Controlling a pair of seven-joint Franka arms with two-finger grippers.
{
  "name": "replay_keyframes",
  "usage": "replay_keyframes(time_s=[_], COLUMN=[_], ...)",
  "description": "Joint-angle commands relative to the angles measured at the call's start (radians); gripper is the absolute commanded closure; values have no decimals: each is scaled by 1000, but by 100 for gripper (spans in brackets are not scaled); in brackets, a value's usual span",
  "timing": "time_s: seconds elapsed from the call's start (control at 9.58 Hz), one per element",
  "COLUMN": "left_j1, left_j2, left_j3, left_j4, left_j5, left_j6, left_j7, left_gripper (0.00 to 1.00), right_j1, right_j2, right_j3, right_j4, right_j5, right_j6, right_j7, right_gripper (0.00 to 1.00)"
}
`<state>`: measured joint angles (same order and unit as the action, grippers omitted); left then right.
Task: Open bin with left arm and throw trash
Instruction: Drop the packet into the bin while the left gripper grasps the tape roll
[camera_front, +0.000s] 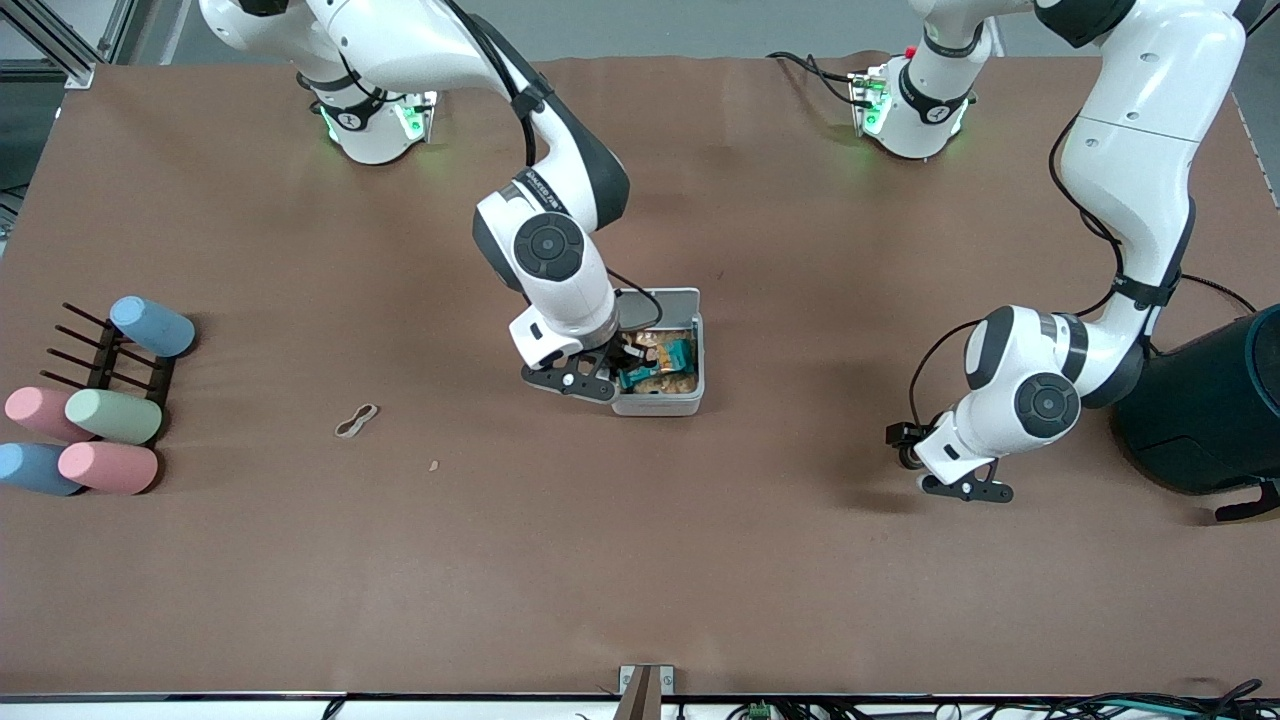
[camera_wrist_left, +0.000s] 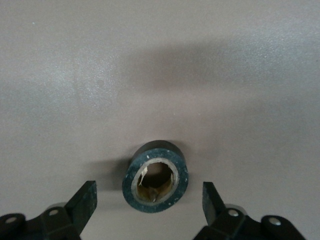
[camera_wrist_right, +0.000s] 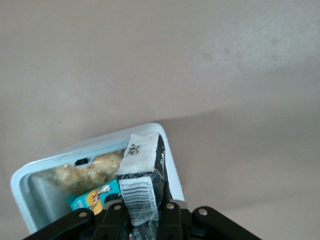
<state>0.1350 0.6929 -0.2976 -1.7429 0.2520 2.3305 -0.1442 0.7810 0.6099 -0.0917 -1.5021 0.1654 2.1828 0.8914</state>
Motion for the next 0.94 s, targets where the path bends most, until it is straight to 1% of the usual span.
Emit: replay_keyframes(time_s=[0.0, 0.1, 0.21, 0.31, 0.52, 0.63, 0.73, 0.83], left_j1=[9, 9, 8, 2, 0, -5, -5, -5], left_j2=[-3, -3, -3, -6, -16, -35, -65, -82], left_j3=[-12, -12, -12, -12, -15, -29, -53, -93], left_j4=[-12, -12, -12, -12, -4, 0, 20, 66], left_j5=[16, 16, 16, 16, 18, 18, 18, 18], left_j6=[26, 27, 27, 27, 26, 17, -20, -101], left_j7=[-3, -3, -3, -3, 15, 23, 22, 9], left_gripper=[59, 74, 87, 100, 100, 100, 100, 100], right_j1=[24, 26, 34, 35, 26, 24, 29, 34], right_j2=[14, 14, 16, 16, 16, 14, 13, 8], right_j3=[-3, -3, -3, -3, 3, 3, 1, 0], right_j4=[20, 25, 25, 25, 25, 26, 26, 26], right_j5=[17, 20, 22, 25, 78, 86, 85, 80], right_j6=[0, 0, 0, -11, -32, -32, -31, -34], right_j7=[15, 15, 14, 11, 8, 11, 18, 18], right_gripper=[99, 98, 94, 77, 30, 27, 12, 8])
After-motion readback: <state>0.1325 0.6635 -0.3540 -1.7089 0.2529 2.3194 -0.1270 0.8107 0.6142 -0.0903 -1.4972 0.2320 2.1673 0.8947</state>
